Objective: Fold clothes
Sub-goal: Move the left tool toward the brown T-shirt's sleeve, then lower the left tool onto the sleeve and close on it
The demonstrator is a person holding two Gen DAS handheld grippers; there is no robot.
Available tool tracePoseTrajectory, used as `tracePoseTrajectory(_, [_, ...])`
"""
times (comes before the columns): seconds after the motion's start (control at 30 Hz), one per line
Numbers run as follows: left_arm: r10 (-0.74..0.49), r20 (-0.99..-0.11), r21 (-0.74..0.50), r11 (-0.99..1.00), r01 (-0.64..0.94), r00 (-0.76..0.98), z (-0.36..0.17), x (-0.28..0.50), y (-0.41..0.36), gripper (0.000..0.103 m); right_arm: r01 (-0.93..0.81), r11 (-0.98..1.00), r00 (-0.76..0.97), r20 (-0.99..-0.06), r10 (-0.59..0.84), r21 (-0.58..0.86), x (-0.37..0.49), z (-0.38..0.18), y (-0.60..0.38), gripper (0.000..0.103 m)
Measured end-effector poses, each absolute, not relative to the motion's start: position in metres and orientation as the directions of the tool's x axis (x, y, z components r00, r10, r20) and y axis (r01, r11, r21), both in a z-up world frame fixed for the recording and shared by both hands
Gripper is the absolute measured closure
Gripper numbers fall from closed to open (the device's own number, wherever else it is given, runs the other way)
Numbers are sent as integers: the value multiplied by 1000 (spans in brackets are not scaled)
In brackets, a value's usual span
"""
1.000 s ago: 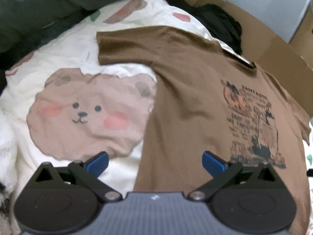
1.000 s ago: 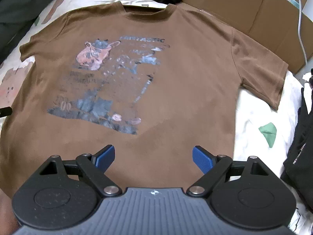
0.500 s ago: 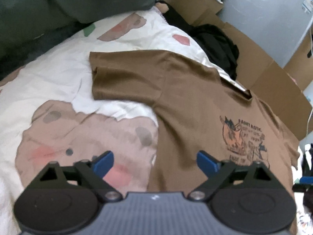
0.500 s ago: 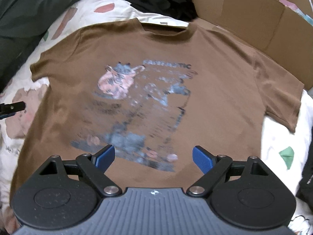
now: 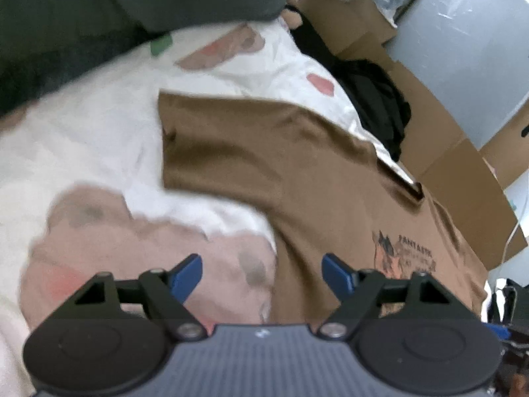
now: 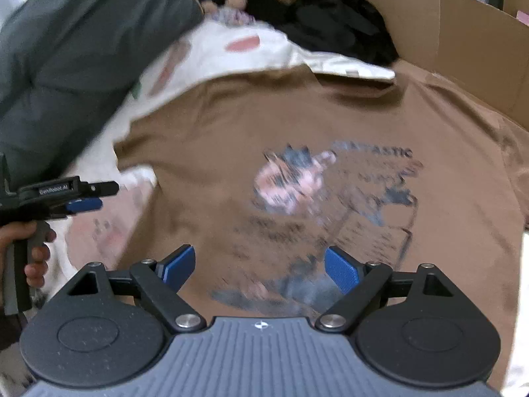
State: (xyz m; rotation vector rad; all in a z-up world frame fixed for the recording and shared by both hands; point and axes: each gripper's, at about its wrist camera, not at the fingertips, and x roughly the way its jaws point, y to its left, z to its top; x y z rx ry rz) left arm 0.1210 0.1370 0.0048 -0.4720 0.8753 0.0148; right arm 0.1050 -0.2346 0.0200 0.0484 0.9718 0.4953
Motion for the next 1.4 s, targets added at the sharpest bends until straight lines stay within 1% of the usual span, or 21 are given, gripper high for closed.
tracePoseTrajectory(0.03, [-168, -742, -377, 905, -197, 649, 10, 124, 138, 22, -379, 886, 464, -774, 431, 266, 106, 21, -234, 17])
tracePoseTrajectory(0.1, [-120, -740, -301, 939, -166, 662, 33, 136, 145, 21, -353, 893, 475, -769, 428, 280, 109, 21, -234, 17])
tracePoseTrajectory(0.23, [-101, -712, -241, 964, -107, 695, 70, 158, 159, 21, -315, 899, 499, -753, 429, 303, 112, 22, -232, 17])
tracePoseTrajectory(0.37, [-103, -708, -184, 982, -41, 699, 96, 180, 175, 20, -313, 905, 513, -750, 417, 289, 114, 25, -230, 17])
tracePoseTrajectory(0.47, [-83, -724, -94, 995, 21, 685, 114, 193, 184, 20, -327, 913, 536, -748, 391, 243, 116, 30, -225, 17])
tracePoseTrajectory(0.6, [-65, -748, -61, 998, 29, 660, 121, 197, 194, 20, -338, 913, 542, -747, 386, 227, 121, 32, -218, 17])
tracePoseTrajectory(0.73, [-48, -775, -39, 999, 27, 630, 112, 191, 196, 20, -364, 907, 549, -738, 392, 212, 122, 34, -212, 17])
tracePoseTrajectory(0.83, [-66, -801, -76, 997, 9, 595, 93, 185, 197, 20, -370, 904, 552, -731, 401, 216, 126, 30, -206, 17])
tracePoseTrajectory(0.9, [-98, -810, -117, 993, 4, 578, 73, 179, 196, 20, -374, 901, 556, -725, 407, 219, 128, 26, -203, 23])
tracePoseTrajectory(0.97, [-121, -813, -159, 987, -18, 569, 59, 174, 196, 21, -375, 901, 561, -720, 408, 218, 129, 23, -200, 24])
tracePoseTrajectory(1.03, [-156, -812, -236, 969, -71, 562, 38, 170, 198, 22, -382, 897, 563, -713, 418, 224, 129, 20, -195, 25])
tracePoseTrajectory(1.07, [-161, -809, -251, 964, -85, 565, 33, 169, 198, 23, -389, 893, 563, -709, 426, 228, 128, 19, -192, 26])
tracePoseTrajectory(1.1, [-169, -804, -284, 951, -118, 570, 24, 167, 199, 25, -393, 891, 563, -707, 429, 227, 129, 18, -190, 27])
tracePoseTrajectory(1.17, [-171, -799, -312, 937, -155, 576, 14, 165, 201, 28, -395, 890, 560, -708, 430, 228, 131, 13, -186, 29])
tracePoseTrajectory(1.23, [-180, -794, -342, 922, -182, 581, 5, 164, 203, 28, -392, 890, 554, -713, 431, 233, 133, 7, -183, 29])
tracePoseTrajectory(1.33, [-228, -776, -441, 863, -247, 589, -12, 160, 211, 31, -391, 889, 543, -721, 430, 237, 134, -1, -179, 29])
tracePoseTrajectory(1.37, [-270, -756, -519, 802, -295, 596, -22, 158, 218, 31, -391, 889, 538, -724, 431, 239, 135, -4, -177, 29])
tracePoseTrajectory(1.4, [-291, -742, -563, 759, -327, 604, -28, 156, 223, 32, -391, 888, 535, -725, 434, 244, 135, -6, -176, 29])
